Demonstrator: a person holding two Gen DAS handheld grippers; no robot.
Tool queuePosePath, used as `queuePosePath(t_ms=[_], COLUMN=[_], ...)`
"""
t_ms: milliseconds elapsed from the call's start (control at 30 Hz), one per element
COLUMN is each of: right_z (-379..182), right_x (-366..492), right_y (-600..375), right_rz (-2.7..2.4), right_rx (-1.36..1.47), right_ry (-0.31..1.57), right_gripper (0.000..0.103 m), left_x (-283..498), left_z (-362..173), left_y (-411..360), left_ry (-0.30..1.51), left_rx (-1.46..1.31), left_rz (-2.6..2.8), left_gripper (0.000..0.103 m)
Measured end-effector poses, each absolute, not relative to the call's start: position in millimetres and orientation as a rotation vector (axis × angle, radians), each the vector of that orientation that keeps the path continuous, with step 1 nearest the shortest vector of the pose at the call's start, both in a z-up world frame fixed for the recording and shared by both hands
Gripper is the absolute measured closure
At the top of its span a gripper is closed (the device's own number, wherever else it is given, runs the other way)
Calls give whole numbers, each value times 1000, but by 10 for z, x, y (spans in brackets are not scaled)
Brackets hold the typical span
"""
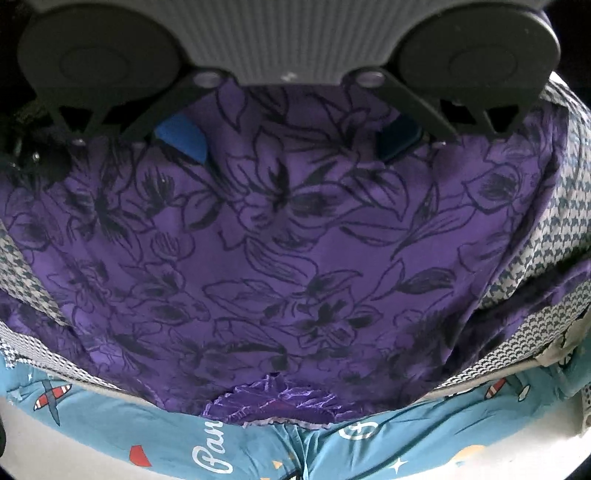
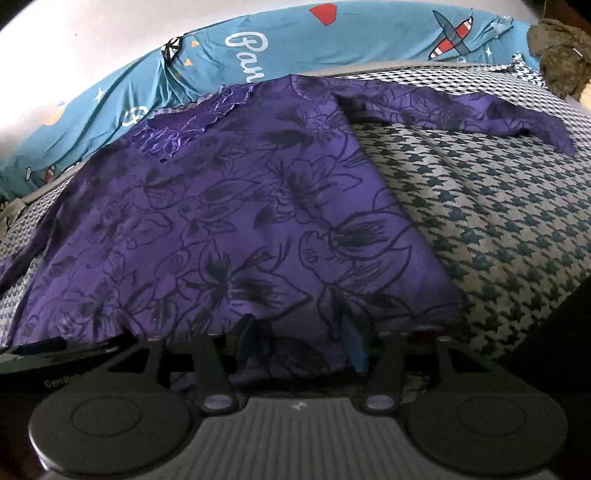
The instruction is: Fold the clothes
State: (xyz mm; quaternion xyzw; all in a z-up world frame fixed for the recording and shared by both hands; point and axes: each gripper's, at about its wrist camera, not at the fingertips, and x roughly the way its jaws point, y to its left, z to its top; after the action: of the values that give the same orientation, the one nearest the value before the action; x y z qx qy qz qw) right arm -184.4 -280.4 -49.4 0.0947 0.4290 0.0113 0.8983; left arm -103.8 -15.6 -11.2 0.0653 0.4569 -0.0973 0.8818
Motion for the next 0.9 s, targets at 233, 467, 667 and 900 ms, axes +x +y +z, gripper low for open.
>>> queuePosePath(t_ms=[233,467,667,900], right_z=[-507,-508,-517,-513], right_x=[-1839,-1826,-1825,-1842], right_y=[-2771,-2824,-2732,-2690], right_rz=[57,86,91,79], right_rx=[190,237,192,168], right_ry=[886,887,880,869], right_gripper=[38,32,27,27], left_x=[-1061,-1067,-1063,-1051], left_z=[-122,-130,-137,-133], left_y=[-178,-186,-188,-171], left_ry=[976,988,997,998], left_rx=[147,152,151,146], left_rz=[-185,-181,-182,-191], left_gripper=[0,0,0,0])
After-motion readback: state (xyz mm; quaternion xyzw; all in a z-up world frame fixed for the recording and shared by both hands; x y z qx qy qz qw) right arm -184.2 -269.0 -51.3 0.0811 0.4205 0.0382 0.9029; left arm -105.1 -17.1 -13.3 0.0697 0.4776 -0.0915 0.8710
